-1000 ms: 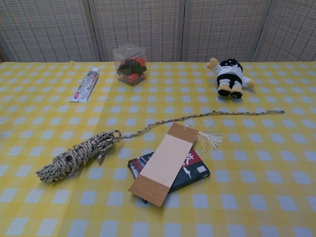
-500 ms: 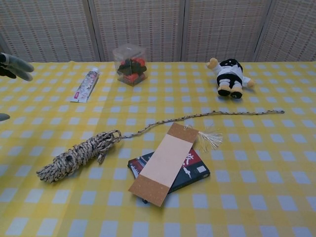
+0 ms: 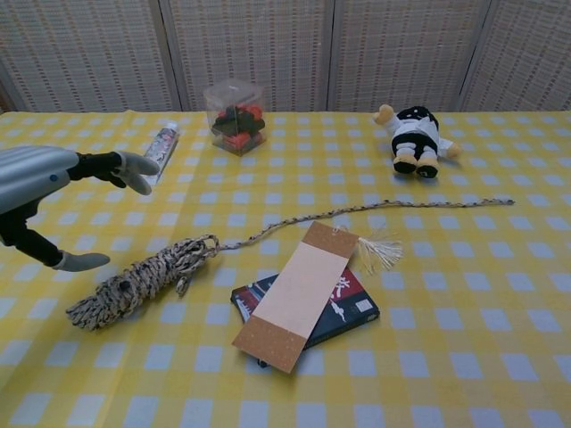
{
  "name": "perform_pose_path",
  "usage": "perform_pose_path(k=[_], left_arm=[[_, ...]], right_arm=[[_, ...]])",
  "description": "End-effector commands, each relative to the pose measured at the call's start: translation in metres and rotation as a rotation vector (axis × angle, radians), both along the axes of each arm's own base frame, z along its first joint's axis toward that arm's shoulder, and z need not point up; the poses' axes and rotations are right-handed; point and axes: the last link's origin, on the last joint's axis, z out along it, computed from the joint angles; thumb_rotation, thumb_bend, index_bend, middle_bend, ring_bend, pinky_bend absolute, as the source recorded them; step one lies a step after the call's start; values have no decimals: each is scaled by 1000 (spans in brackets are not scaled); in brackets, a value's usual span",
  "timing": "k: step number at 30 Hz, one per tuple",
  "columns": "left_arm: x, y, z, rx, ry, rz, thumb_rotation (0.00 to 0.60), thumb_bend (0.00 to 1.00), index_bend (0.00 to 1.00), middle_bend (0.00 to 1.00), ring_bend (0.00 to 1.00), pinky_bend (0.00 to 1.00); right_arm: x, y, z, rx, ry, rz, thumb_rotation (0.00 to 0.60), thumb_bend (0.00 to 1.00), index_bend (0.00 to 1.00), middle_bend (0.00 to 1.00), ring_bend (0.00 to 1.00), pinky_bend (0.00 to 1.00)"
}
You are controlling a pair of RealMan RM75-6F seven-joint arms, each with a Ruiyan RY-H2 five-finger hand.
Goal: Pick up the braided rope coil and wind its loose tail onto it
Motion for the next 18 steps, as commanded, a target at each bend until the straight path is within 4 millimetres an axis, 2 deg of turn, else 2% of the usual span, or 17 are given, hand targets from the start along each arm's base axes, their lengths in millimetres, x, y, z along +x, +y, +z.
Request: perform_pose_path(k=[1, 9, 18], left_arm=[[0, -1, -11, -4, 23, 1, 600, 232, 147, 237, 228, 164], [-1, -6, -34, -23, 64, 15, 600, 232, 136, 237, 228, 164], [3, -13, -51, -26, 89, 49, 600, 232, 129, 231, 223, 150]], right_arm=[[-1, 1, 0, 0, -3, -5, 600, 242, 162, 164, 82, 196], [-3, 3, -1, 5, -12, -15, 600, 242, 162, 164, 82, 196], [-5, 6, 1, 7, -22, -26, 600, 241, 162, 164, 82, 196]])
